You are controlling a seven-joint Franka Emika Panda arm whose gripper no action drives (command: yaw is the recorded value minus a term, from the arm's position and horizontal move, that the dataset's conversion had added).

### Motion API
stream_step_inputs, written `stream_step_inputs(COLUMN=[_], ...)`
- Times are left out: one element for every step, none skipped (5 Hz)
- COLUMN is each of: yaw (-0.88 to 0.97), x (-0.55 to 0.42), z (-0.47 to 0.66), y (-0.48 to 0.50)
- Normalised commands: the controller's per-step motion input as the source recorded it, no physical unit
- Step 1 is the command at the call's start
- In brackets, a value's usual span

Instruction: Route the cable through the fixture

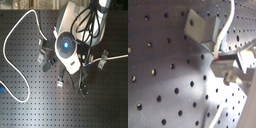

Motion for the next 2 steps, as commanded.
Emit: stream_step_inputs(yaw=[0.00,0.00], x=[-0.153,-0.117], z=[0.43,0.44], y=[0.139,0.006])
